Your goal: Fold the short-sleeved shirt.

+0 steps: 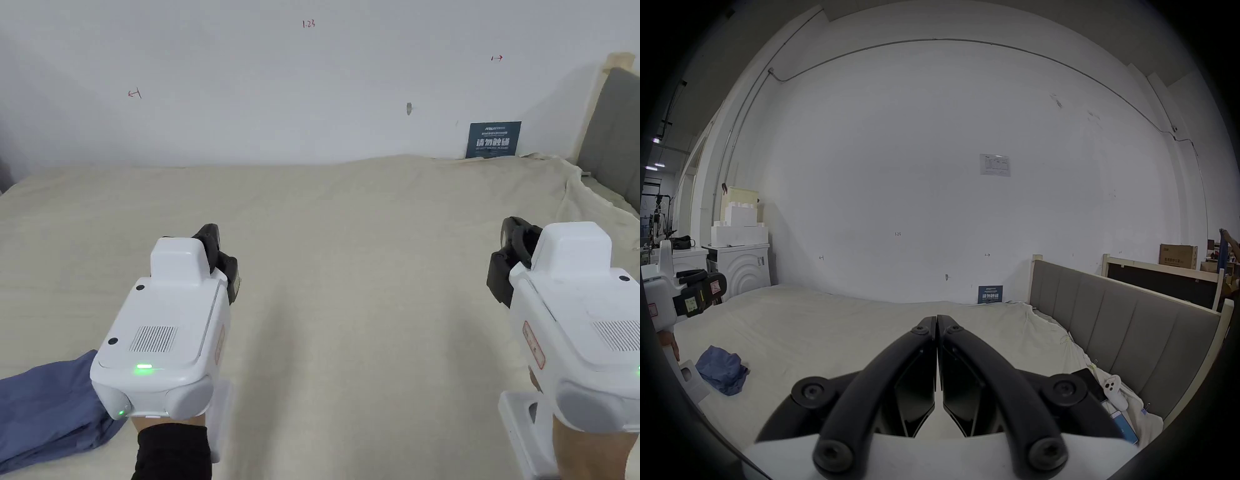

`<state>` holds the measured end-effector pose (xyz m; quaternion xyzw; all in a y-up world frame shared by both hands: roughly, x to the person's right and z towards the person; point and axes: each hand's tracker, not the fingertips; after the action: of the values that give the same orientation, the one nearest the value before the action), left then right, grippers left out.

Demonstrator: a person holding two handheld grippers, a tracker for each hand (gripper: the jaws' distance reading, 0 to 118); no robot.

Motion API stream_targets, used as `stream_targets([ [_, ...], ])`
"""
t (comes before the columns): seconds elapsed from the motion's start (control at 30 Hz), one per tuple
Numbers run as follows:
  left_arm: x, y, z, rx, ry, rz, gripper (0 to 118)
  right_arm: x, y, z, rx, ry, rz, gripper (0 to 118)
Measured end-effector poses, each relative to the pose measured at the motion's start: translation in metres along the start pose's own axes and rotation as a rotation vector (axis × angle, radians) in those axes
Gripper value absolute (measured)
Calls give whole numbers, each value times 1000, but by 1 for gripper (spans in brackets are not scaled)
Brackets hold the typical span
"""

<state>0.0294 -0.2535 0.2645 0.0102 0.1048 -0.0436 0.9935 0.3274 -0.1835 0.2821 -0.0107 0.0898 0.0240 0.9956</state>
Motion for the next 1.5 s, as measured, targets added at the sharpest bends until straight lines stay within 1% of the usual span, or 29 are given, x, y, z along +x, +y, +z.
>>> stream_targets([
  [1.5, -8, -3, 0, 3, -6, 10, 0, 5, -5, -10, 4, 13, 23, 0],
])
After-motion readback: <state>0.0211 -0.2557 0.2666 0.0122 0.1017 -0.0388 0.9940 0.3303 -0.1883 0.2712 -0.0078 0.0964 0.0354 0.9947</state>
